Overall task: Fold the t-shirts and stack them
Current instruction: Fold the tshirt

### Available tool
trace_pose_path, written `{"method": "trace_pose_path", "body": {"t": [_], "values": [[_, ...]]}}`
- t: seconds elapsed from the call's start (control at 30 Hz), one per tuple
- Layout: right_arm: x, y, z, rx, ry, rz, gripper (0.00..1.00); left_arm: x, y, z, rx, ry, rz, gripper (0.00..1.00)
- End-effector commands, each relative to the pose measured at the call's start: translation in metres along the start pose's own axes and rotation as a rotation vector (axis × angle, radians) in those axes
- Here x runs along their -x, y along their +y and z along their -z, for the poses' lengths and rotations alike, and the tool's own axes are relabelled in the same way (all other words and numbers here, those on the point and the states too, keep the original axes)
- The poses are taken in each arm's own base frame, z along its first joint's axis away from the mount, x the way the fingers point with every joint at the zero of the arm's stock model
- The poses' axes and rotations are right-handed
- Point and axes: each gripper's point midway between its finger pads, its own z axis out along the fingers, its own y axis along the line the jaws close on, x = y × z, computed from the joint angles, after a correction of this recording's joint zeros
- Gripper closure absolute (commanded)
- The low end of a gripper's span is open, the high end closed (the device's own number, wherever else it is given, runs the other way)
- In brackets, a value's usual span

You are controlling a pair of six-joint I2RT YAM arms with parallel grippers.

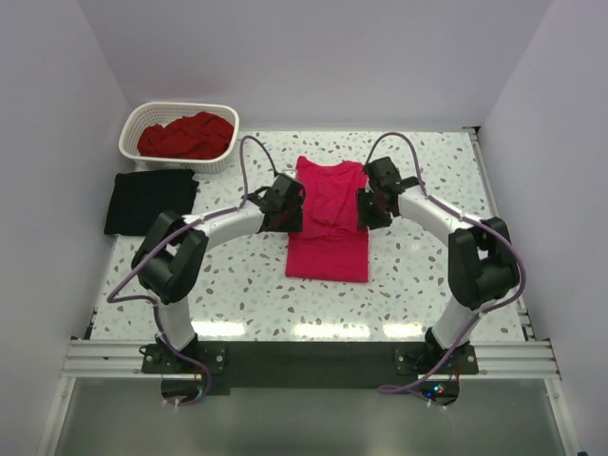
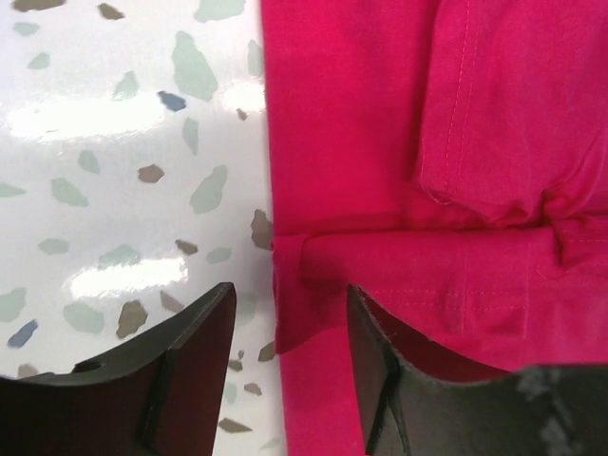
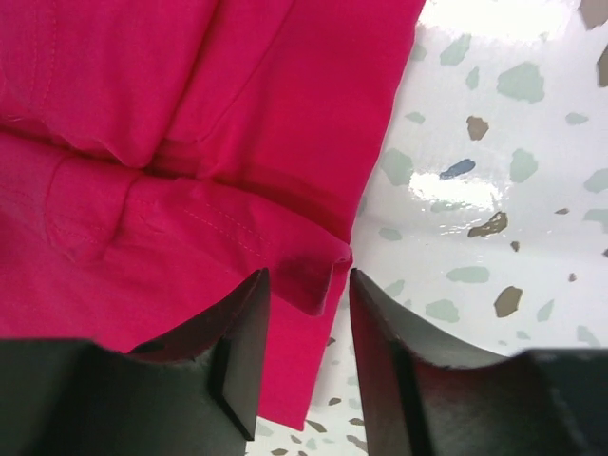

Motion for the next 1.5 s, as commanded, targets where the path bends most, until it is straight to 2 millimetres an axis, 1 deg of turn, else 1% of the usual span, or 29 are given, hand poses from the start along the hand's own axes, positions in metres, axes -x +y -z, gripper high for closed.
{"method": "trace_pose_path", "body": {"t": [0.0,0.03,0.07,0.1,0.13,0.17,0.23,0.27,0.3,0.33,0.37,0.47,0.67,0.77,0.87,0.93,0.97,1.03,1.07,1.1,1.13,1.17,1.23,1.27,1.3,1.37,1.4,1.43,1.47], "values": [[0.030,0.003,0.026,-0.007,-0.146,0.023,0.56,0.037,-0.004,0.037,-0.023,-0.162,0.063,0.44],[0.033,0.004,0.037,-0.007,-0.179,0.022,0.55,0.039,-0.003,0.044,-0.008,-0.186,0.073,0.44],[0.030,0.011,0.040,0.006,-0.188,0.035,0.55,0.036,-0.009,0.058,-0.017,-0.209,0.072,0.43],[0.025,0.013,0.041,0.016,-0.195,0.037,0.55,0.035,-0.008,0.065,0.001,-0.231,0.087,0.43],[0.023,0.019,0.042,0.034,-0.207,0.045,0.55,0.031,-0.013,0.070,-0.006,-0.238,0.082,0.43],[0.020,0.033,0.048,0.077,-0.222,0.066,0.56,0.020,-0.024,0.079,-0.030,-0.241,0.059,0.43],[0.011,0.043,0.042,0.116,-0.223,0.067,0.60,0.010,-0.038,0.084,-0.075,-0.253,0.047,0.53],[0.006,0.051,0.041,0.130,-0.223,0.078,0.64,-0.006,-0.047,0.085,-0.106,-0.235,0.020,0.63],[0.000,0.059,0.037,0.162,-0.218,0.076,0.72,-0.009,-0.055,0.086,-0.140,-0.244,0.016,0.68],[-0.004,0.063,0.033,0.172,-0.211,0.079,0.76,-0.016,-0.059,0.084,-0.156,-0.233,0.006,0.72],[-0.010,0.069,0.028,0.188,-0.196,0.086,0.81,-0.028,-0.062,0.080,-0.163,-0.210,-0.019,0.82],[-0.017,0.077,0.017,0.230,-0.180,0.071,0.83,-0.049,-0.066,0.068,-0.167,-0.162,-0.063,0.90],[-0.024,0.082,-0.003,0.257,-0.172,0.053,0.86,-0.083,-0.060,0.041,-0.141,-0.079,-0.099,0.88],[-0.023,0.083,-0.011,0.255,-0.166,0.059,0.86,-0.098,-0.054,0.033,-0.117,-0.026,-0.106,0.88],[-0.024,0.079,-0.020,0.230,-0.163,0.067,0.86,-0.107,-0.047,0.031,-0.100,-0.004,-0.107,0.88],[-0.017,0.075,-0.023,0.198,-0.177,0.079,0.85,-0.111,-0.042,0.032,-0.091,0.004,-0.108,0.88],[-0.005,0.073,-0.021,0.174,-0.204,0.099,0.85,-0.112,-0.040,0.032,-0.086,0.006,-0.107,0.88],[0.008,0.072,-0.022,0.155,-0.224,0.119,0.84,-0.117,-0.035,0.031,-0.072,0.015,-0.110,0.88],[0.029,0.065,-0.021,0.123,-0.262,0.113,0.84,-0.118,-0.034,0.032,-0.072,0.017,-0.109,0.88],[0.040,0.062,-0.022,0.112,-0.277,0.099,0.83,-0.121,-0.032,0.031,-0.070,0.025,-0.108,0.88],[0.057,0.047,-0.022,0.092,-0.295,0.055,0.83,-0.124,-0.030,0.032,-0.068,0.031,-0.108,0.88],[0.080,0.050,-0.017,0.118,-0.321,0.015,0.83,-0.127,-0.027,0.032,-0.065,0.034,-0.104,0.88],[0.108,0.040,-0.008,0.120,-0.371,-0.036,0.79,-0.127,-0.026,0.034,-0.065,0.034,-0.097,0.88],[0.126,0.046,0.001,0.132,-0.410,-0.021,0.78,-0.128,-0.025,0.035,-0.065,0.034,-0.092,0.88],[0.129,0.056,0.006,0.177,-0.409,-0.003,0.77,-0.127,-0.025,0.036,-0.066,0.030,-0.091,0.88],[0.127,0.074,0.012,0.274,-0.397,0.021,0.72,-0.127,-0.024,0.038,-0.066,0.026,-0.086,0.88],[0.120,0.083,0.014,0.320,-0.385,0.038,0.71,-0.125,-0.024,0.039,-0.066,0.021,-0.083,0.88],[0.107,0.101,0.016,0.389,-0.356,0.071,0.70,-0.124,-0.025,0.040,-0.069,0.018,-0.080,0.88],[0.090,0.105,0.010,0.410,-0.329,0.096,0.69,-0.125,-0.024,0.040,-0.068,0.019,-0.079,0.88]]}}
